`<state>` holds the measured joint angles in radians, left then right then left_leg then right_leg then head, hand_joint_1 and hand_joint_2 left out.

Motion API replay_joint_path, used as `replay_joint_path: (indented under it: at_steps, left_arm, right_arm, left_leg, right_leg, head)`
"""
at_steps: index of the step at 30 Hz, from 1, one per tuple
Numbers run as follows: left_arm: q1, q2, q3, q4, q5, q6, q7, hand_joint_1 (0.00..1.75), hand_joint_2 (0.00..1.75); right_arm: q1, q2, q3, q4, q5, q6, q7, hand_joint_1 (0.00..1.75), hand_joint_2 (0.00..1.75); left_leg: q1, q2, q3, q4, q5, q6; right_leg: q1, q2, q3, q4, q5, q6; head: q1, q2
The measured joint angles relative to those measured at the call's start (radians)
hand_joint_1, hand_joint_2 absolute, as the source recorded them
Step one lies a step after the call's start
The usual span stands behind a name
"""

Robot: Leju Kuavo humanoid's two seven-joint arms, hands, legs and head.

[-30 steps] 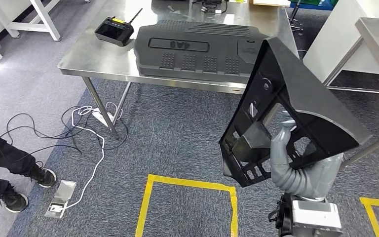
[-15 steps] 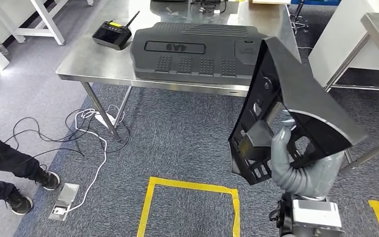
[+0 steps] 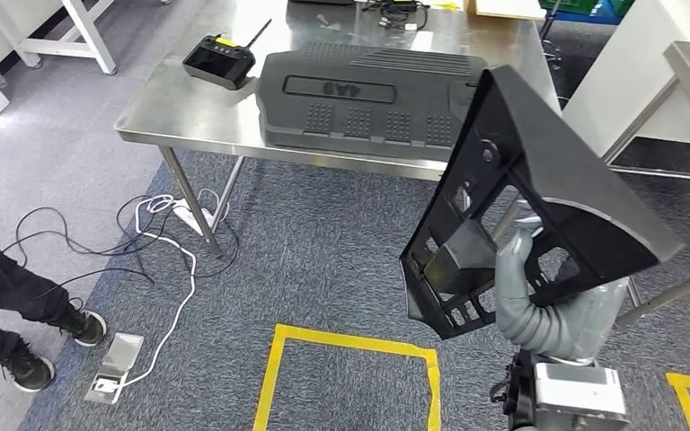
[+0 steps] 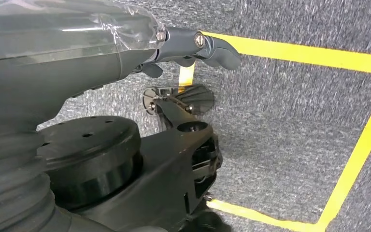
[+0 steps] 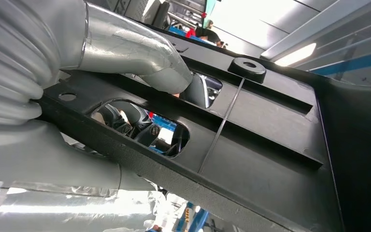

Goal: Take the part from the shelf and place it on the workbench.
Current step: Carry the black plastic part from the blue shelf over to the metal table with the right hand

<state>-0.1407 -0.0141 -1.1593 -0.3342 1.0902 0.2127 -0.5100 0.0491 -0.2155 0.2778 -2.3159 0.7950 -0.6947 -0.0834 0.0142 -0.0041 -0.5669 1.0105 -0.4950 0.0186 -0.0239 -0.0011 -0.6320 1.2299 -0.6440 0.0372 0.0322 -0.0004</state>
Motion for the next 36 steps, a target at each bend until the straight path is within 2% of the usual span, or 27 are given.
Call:
replay_joint_path:
  at_steps: [1,2,3,5,6,7,9,11,13,15,16,17,18,19,21,22,23,26,27,29,31,32,33,34,36]
  left_arm:
    - [0.001,0.0,0.0,0.0,0.0,0.0,0.0,0.0,1.75]
    - [0.001,0.0,0.0,0.0,-0.001,0.0,0.0,0.0,1.75]
    - [0.002,0.0,0.0,0.0,-0.001,0.0,0.0,0.0,1.75]
    - [0.002,0.0,0.0,0.0,-0.001,0.0,0.0,0.0,1.75]
    - [0.002,0.0,0.0,0.0,-0.002,0.0,0.0,0.0,1.75]
    - [0.001,0.0,0.0,0.0,-0.002,0.0,0.0,0.0,1.75]
    - [0.001,0.0,0.0,0.0,-0.002,-0.001,0.0,0.0,1.75]
    - [0.001,0.0,0.0,0.0,-0.002,-0.001,0.0,0.0,1.75]
    - [0.0,0.0,0.0,0.0,-0.002,-0.001,-0.001,0.0,1.75]
    - [0.001,0.0,0.0,0.0,-0.002,-0.001,-0.001,0.0,1.75]
    - [0.002,0.0,0.0,0.0,-0.002,-0.001,-0.001,0.0,1.75]
    - [0.003,0.0,0.0,0.0,-0.002,-0.001,-0.001,0.0,1.75]
    - [0.004,0.0,0.0,0.0,-0.002,-0.001,-0.001,0.0,1.75]
    - [0.004,0.0,0.0,0.0,-0.003,-0.001,-0.001,0.0,1.75]
    - [0.003,0.0,0.0,0.0,-0.004,-0.001,-0.001,0.0,1.75]
    - [0.002,0.0,0.0,0.0,-0.005,-0.001,-0.001,0.0,1.75]
    - [0.002,0.0,0.0,0.0,-0.006,-0.001,-0.001,0.0,1.75]
    - [0.003,0.0,0.0,0.0,-0.01,0.0,-0.001,0.0,1.75]
    - [0.003,0.0,0.0,0.0,-0.011,0.0,-0.001,0.0,1.75]
    - [0.001,0.0,0.0,0.0,-0.012,0.001,-0.001,0.0,1.75]
    - [0.002,0.0,0.0,0.0,-0.014,0.002,0.0,0.0,1.75]
    - [0.002,0.0,0.0,0.0,-0.014,0.003,0.0,0.0,1.75]
    - [0.003,0.0,0.0,0.0,-0.014,0.004,0.001,0.0,1.75]
    - [0.003,0.0,0.0,0.0,-0.014,0.005,0.001,0.0,1.75]
    - [0.003,0.0,0.0,0.0,-0.015,0.009,0.002,0.0,1.75]
  right_arm:
    - [0.001,0.0,0.0,0.0,0.0,0.0,0.0,1.75,1.75]
    - [0.001,0.0,0.0,0.0,0.0,0.0,0.0,1.75,1.75]
    - [0.001,0.0,0.0,0.0,-0.001,0.0,0.0,1.75,1.75]
    - [0.001,0.0,0.0,0.0,-0.002,0.0,-0.001,1.75,1.75]
    - [0.001,0.0,0.0,0.0,-0.003,0.0,-0.001,1.75,1.75]
    - [0.0,0.0,0.0,0.0,-0.003,0.0,-0.001,1.75,1.75]
    - [0.0,0.0,0.0,0.0,-0.005,0.0,-0.002,1.75,1.75]
    - [0.0,0.0,0.0,0.0,-0.006,0.0,-0.003,1.75,1.75]
    - [-0.001,0.0,0.0,0.0,-0.006,0.0,-0.005,1.75,1.75]
    - [-0.001,0.0,0.0,0.0,-0.006,0.0,-0.006,1.75,1.75]
    - [-0.001,0.0,0.0,0.0,-0.006,0.0,-0.006,1.75,1.75]
    - [-0.001,0.0,0.0,0.0,-0.006,0.0,-0.006,1.75,1.75]
    - [0.0,0.0,0.0,0.0,-0.006,0.0,-0.006,1.75,1.75]
    - [0.0,0.0,0.0,0.0,-0.006,0.0,-0.006,1.75,1.75]
    - [0.001,0.0,0.0,0.0,-0.01,0.0,-0.008,1.75,1.75]
    - [0.001,0.0,0.0,0.0,-0.014,0.0,-0.01,1.75,1.75]
    - [0.002,0.0,0.0,0.0,-0.017,0.0,-0.013,1.75,1.75]
    - [0.004,0.002,-0.001,0.0,-0.024,0.0,-0.022,1.75,1.75]
    - [0.005,0.003,-0.001,0.0,-0.026,0.0,-0.024,1.75,1.75]
    - [0.006,0.003,-0.002,0.0,-0.03,0.0,-0.025,1.75,1.75]
    - [0.008,0.003,-0.003,0.0,-0.037,0.0,-0.024,1.75,1.75]
    - [0.009,0.003,-0.003,0.0,-0.04,0.0,-0.023,1.75,1.75]
    - [0.01,0.003,-0.003,0.0,-0.042,0.0,-0.022,1.75,1.75]
    - [0.01,0.003,-0.004,0.0,-0.044,0.0,-0.021,1.75,1.75]
    - [0.009,0.003,-0.004,0.0,-0.046,0.0,-0.019,1.75,1.75]
  left_leg:
    - [-0.002,0.0,0.002,0.0,-0.002,0.002]
    - [-0.005,-0.001,0.005,0.0,-0.004,0.004]
    - [-0.007,-0.002,0.01,0.0,-0.007,0.005]
    - [-0.009,-0.004,0.023,0.0,-0.016,0.003]
    - [-0.01,-0.005,0.027,0.002,-0.02,-0.001]
    - [-0.01,-0.005,0.028,0.003,-0.023,-0.005]
    - [-0.01,-0.004,0.027,0.002,-0.025,-0.016]
    - [-0.01,-0.003,0.03,0.006,-0.033,-0.026]
    - [-0.011,-0.002,0.01,0.068,-0.071,-0.036]
    - [-0.007,-0.002,-0.055,0.2,-0.13,-0.044]
    - [-0.005,-0.002,-0.088,0.259,-0.148,-0.048]
    - [-0.003,-0.002,-0.109,0.29,-0.149,-0.051]
    - [-0.001,-0.001,-0.11,0.28,-0.128,-0.052]
    - [0.001,-0.001,-0.093,0.233,-0.091,-0.053]
    - [0.003,-0.001,-0.038,0.096,-0.019,-0.051]
    - [0.002,-0.001,-0.019,0.048,-0.002,-0.048]
    - [0.001,-0.001,-0.01,0.022,0.002,-0.044]
    - [-0.001,-0.001,-0.007,0.011,-0.002,-0.025]
    - [-0.001,-0.001,-0.005,0.006,-0.001,-0.017]
    - [0.002,0.001,0.0,0.0,0.001,-0.005]
    - [-0.001,0.001,0.001,-0.001,-0.002,0.001]
    - [-0.002,0.001,0.002,0.0,-0.003,0.002]
    - [-0.003,0.001,0.005,0.0,-0.005,0.003]
    - [-0.004,0.0,0.009,0.0,-0.008,0.003]
    - [-0.005,-0.001,0.019,0.0,-0.015,-0.002]
  right_leg:
    - [0.0,0.0,-0.033,0.055,-0.013,0.0]
    - [0.0,0.0,-0.049,0.074,-0.004,-0.001]
    - [0.001,0.0,-0.046,0.052,0.025,-0.005]
    - [0.005,0.0,0.008,-0.081,0.109,-0.018]
    - [0.009,0.0,0.034,-0.144,0.135,-0.024]
    - [0.014,0.001,0.05,-0.185,0.148,-0.029]
    - [0.021,0.003,0.054,-0.206,0.146,-0.033]
    - [0.015,0.004,0.061,-0.215,0.147,-0.04]
    - [0.007,0.001,0.072,-0.227,0.149,-0.049]
    - [0.007,-0.002,0.077,-0.228,0.146,-0.055]
    - [0.007,-0.002,0.078,-0.228,0.144,-0.056]
    - [0.007,-0.002,0.079,-0.226,0.141,-0.056]
    - [0.006,-0.001,0.082,-0.225,0.139,-0.055]
    - [0.005,-0.001,0.086,-0.224,0.135,-0.052]
    - [0.005,0.001,0.095,-0.22,0.125,-0.043]
    - [0.007,0.001,0.097,-0.218,0.12,-0.038]
    - [0.008,0.001,0.097,-0.217,0.118,-0.033]
    - [0.006,0.001,0.099,-0.218,0.113,-0.018]
    - [0.004,0.001,0.095,-0.205,0.103,-0.014]
    - [0.003,0.001,0.056,-0.118,0.054,-0.008]
    - [0.003,0.001,-0.015,0.016,-0.001,-0.005]
    - [0.003,0.001,-0.041,0.059,-0.008,-0.005]
    - [0.003,0.001,-0.049,0.064,0.006,-0.006]
    - [0.003,0.001,-0.038,0.03,0.039,-0.008]
    - [0.005,0.001,0.017,-0.1,0.115,-0.015]
  head:
    - [0.005,0.0]
    - [0.01,0.0]
    - [0.014,0.0]
    - [0.022,0.0]
    - [0.023,0.0]
    - [0.024,0.0]
    - [0.023,0.0]
    - [0.022,0.0]
    - [0.012,0.0]
    - [-0.001,0.0]
    - [-0.006,0.0]
    - [-0.008,0.0]
    - [-0.011,0.0]
    - [-0.013,0.0]
    - [-0.019,0.0]
    - [-0.022,0.0]
    - [-0.023,0.0]
    - [-0.018,0.0]
    - [-0.016,0.0]
    - [-0.007,0.0]
    - [0.003,0.0]
    - [0.007,0.0]
    - [0.009,0.0]
    - [0.012,0.0]
    - [0.017,0.0]
